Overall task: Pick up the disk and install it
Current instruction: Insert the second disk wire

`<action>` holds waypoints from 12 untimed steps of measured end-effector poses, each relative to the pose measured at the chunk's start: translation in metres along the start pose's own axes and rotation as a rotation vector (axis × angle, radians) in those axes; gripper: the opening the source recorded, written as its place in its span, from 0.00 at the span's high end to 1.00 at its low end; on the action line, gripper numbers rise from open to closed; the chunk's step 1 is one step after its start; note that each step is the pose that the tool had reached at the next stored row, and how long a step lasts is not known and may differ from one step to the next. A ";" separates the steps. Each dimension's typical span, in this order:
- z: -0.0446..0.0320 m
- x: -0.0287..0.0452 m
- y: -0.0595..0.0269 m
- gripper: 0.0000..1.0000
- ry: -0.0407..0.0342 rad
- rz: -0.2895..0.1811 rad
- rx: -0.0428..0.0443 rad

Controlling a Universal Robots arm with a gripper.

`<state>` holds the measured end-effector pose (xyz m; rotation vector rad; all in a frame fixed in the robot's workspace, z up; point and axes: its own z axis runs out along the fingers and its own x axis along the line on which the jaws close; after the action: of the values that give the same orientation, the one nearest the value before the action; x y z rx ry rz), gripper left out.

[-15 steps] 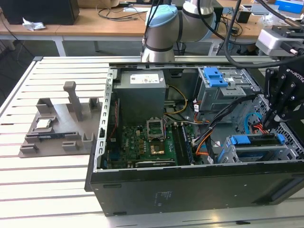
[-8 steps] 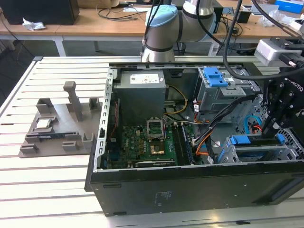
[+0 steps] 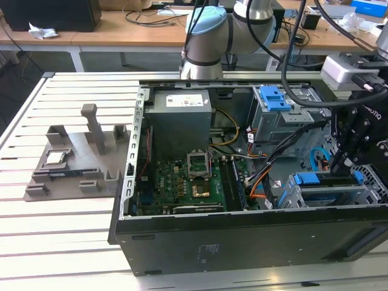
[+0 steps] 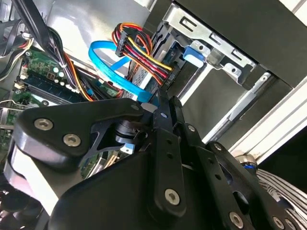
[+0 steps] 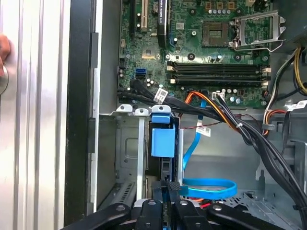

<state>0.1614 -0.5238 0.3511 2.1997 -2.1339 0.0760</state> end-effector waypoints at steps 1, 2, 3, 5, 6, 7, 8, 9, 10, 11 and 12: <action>0.0012 -0.0001 0.0000 0.84 0.0000 -0.002 0.0002; 0.0022 -0.0002 0.0000 0.84 0.0000 -0.003 0.0003; 0.0035 -0.0004 -0.0001 0.84 0.0002 -0.005 0.0004; 0.0044 -0.0006 -0.0001 0.84 0.0003 -0.007 0.0006; 0.0049 -0.0010 -0.0001 0.84 0.0001 -0.008 0.0007; 0.0052 -0.0016 -0.0001 0.84 0.0002 -0.009 0.0008; 0.0053 -0.0021 -0.0001 0.84 0.0002 -0.010 0.0009; 0.0054 -0.0026 -0.0001 0.84 0.0004 -0.010 0.0009; 0.0055 -0.0031 -0.0001 0.84 0.0004 -0.010 0.0009; 0.0055 -0.0037 -0.0001 0.84 0.0005 -0.010 0.0009; 0.0057 -0.0043 -0.0002 0.84 0.0003 -0.011 0.0009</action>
<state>0.1613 -0.5201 0.3451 2.2112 -2.1222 0.0767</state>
